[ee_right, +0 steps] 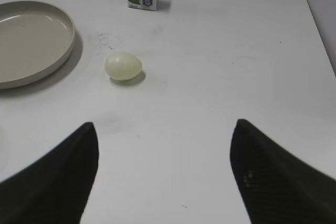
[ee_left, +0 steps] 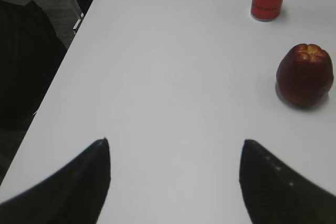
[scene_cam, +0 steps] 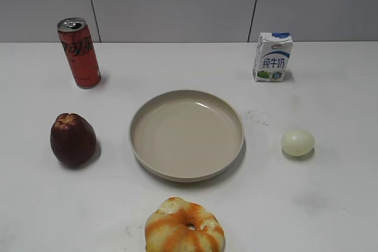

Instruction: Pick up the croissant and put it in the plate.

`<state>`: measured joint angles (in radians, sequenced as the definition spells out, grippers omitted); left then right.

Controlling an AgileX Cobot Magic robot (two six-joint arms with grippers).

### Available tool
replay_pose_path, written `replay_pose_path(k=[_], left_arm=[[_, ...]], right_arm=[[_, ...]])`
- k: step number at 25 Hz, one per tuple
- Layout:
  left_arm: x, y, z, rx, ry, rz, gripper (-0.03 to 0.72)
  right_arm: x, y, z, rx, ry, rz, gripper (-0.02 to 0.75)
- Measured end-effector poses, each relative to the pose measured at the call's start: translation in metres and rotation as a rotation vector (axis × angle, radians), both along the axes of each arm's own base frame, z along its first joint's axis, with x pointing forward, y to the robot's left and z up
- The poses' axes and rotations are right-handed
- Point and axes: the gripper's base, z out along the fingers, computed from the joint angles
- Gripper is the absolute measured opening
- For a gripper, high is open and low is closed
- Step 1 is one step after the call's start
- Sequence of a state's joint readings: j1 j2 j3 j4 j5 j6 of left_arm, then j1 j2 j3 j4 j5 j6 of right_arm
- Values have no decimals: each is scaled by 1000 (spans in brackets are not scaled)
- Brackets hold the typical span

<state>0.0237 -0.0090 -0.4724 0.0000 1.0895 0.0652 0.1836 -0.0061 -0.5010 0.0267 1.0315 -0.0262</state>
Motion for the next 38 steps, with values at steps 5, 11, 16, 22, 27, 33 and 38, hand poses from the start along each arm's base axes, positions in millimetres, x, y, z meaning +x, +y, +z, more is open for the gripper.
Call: replay_pose_path(k=[5, 11, 16, 22, 27, 33, 38], left_arm=[[0, 0, 0, 0, 0, 0, 584], [0, 0, 0, 0, 0, 0, 584], [0, 0, 0, 0, 0, 0, 584], [0, 0, 0, 0, 0, 0, 584], [0, 0, 0, 0, 0, 0, 584], [0, 0, 0, 0, 0, 0, 584], [0, 0, 0, 0, 0, 0, 584]], right_arm=[[0, 0, 0, 1, 0, -1, 590], [0, 0, 0, 2, 0, -2, 590], [1, 0, 0, 0, 6, -2, 590], [18, 3, 5, -12, 81, -2, 589], [47, 14, 7, 26, 192, 25, 589], [95, 29, 0, 33, 369, 81, 589], [143, 41, -9, -3, 558, 124, 589]])
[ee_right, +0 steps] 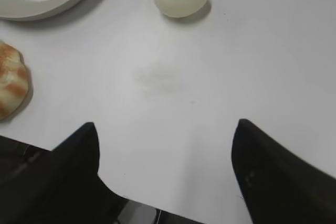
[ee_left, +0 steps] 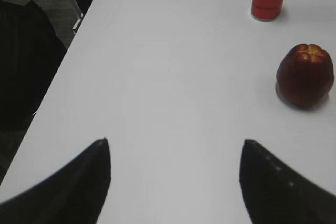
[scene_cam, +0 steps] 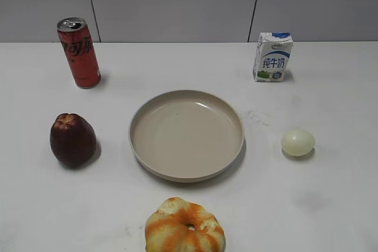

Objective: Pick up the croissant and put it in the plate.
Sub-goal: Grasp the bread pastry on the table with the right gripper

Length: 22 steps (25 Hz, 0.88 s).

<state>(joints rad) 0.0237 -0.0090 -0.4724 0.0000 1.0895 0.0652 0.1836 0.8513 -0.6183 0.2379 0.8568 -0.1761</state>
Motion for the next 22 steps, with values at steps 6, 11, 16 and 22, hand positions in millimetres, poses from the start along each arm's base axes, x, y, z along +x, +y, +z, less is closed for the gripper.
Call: replay_pose_path(k=[6, 11, 16, 22], left_arm=[[0, 0, 0, 0, 0, 0, 584], [0, 0, 0, 0, 0, 0, 584], [0, 0, 0, 0, 0, 0, 584], [0, 0, 0, 0, 0, 0, 584]], right_arm=[[58, 25, -7, -51, 124, 135, 589], [85, 80, -9, -87, 159, 336, 589], [76, 151, -24, -123, 203, 565, 589], [37, 227, -61, -170, 298, 750, 589]])
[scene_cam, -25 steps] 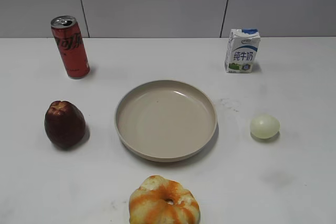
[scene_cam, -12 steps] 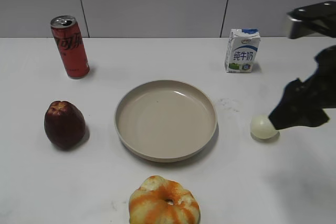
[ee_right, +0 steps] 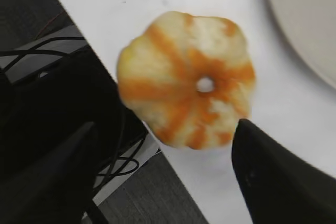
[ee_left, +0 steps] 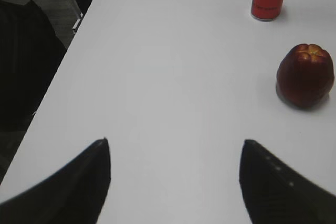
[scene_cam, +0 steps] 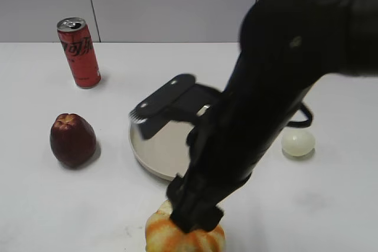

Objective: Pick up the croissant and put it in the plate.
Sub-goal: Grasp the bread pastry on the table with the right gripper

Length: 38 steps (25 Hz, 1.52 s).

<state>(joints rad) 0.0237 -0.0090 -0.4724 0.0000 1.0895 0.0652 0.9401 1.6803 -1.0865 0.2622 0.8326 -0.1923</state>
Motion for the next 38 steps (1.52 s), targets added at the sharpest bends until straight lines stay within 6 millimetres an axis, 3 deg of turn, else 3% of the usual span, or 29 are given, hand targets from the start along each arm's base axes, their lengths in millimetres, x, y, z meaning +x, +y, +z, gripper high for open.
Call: replay_pose_path(k=[4, 8, 16, 22, 26, 35, 38], left_arm=[[0, 0, 0, 0, 0, 0, 584], [0, 0, 0, 0, 0, 0, 584], [0, 0, 0, 0, 0, 0, 584], [0, 0, 0, 0, 0, 0, 584], [0, 0, 0, 0, 0, 0, 584], [0, 0, 0, 0, 0, 0, 584], [0, 0, 0, 0, 0, 0, 584]], right_arm=[[-19, 32, -27, -41, 62, 67, 589], [-19, 49, -51, -74, 97, 53, 589], [-13, 55, -82, -126, 104, 22, 576], [-9, 55, -98, -181, 92, 11, 442], [-8, 54, -102, -211, 90, 11, 406], [-8, 54, -110, -267, 106, -27, 400], [-7, 55, -110, -278, 104, -23, 310]])
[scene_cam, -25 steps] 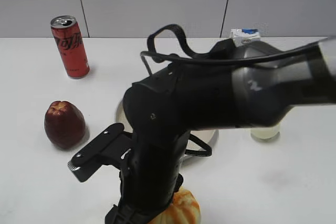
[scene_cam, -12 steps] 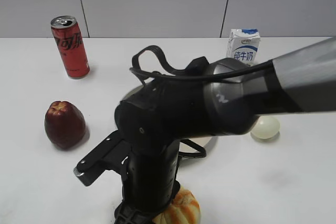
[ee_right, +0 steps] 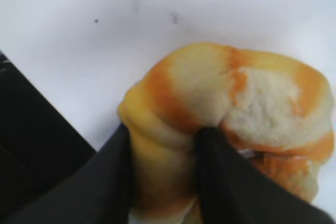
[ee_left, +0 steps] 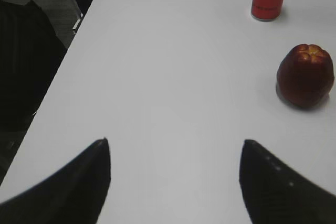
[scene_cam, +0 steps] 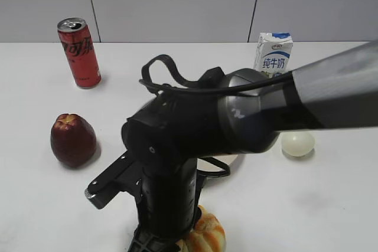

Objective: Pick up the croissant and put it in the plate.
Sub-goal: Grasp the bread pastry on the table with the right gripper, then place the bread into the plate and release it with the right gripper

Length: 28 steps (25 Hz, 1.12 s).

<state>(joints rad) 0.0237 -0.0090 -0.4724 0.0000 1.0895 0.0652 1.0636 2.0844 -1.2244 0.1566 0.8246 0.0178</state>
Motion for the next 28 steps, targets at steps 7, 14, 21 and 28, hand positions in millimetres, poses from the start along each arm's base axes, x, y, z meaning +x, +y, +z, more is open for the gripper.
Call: replay_pose_path(k=[7, 14, 21, 28], left_arm=[[0, 0, 0, 0, 0, 0, 584], [0, 0, 0, 0, 0, 0, 584], [0, 0, 0, 0, 0, 0, 584], [0, 0, 0, 0, 0, 0, 584]], right_arm=[[7, 10, 11, -54, 14, 33, 123], [24, 34, 53, -85, 5, 108, 121], [47, 59, 129, 118, -192, 156, 119], [98, 32, 141, 2, -400, 142, 119]])
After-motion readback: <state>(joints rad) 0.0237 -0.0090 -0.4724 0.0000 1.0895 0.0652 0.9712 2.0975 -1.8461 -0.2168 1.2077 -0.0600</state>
